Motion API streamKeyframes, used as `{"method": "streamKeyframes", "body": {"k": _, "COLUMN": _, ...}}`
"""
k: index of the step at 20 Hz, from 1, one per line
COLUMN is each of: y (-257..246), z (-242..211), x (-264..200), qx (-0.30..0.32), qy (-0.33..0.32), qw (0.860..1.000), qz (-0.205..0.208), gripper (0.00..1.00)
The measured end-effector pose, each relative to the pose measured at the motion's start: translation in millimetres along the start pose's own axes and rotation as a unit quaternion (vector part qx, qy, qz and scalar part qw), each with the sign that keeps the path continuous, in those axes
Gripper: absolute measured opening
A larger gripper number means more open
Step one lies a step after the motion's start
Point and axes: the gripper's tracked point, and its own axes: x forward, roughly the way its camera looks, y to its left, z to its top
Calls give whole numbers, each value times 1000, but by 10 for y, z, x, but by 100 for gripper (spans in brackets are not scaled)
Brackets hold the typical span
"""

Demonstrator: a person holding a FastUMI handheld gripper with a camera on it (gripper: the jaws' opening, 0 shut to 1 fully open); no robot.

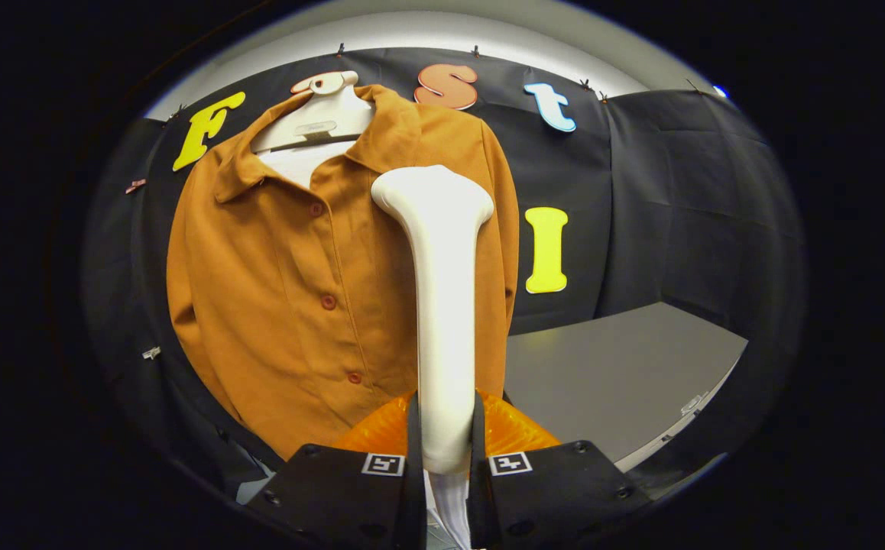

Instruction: Iron the clothes twice with a garment steamer, once on the left side and once on the right side.

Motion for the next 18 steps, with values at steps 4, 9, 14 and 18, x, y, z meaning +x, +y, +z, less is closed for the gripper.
{"method": "streamKeyframes", "body": {"k": 4, "y": 23, "z": -312, "x": 57, "qx": -8, "qy": 32, "qw": 999, "qz": 1, "gripper": 25}}
{"method": "streamKeyframes", "body": {"k": 9, "y": 44, "z": -792, "x": 71, "qx": -17, "qy": 79, "qw": 997, "qz": 0, "gripper": 25}}
{"method": "streamKeyframes", "body": {"k": 14, "y": 31, "z": -1243, "x": 33, "qx": -28, "qy": 122, "qw": 992, "qz": 3, "gripper": 25}}
{"method": "streamKeyframes", "body": {"k": 18, "y": 15, "z": -1503, "x": -103, "qx": -29, "qy": 148, "qw": 988, "qz": 13, "gripper": 25}}
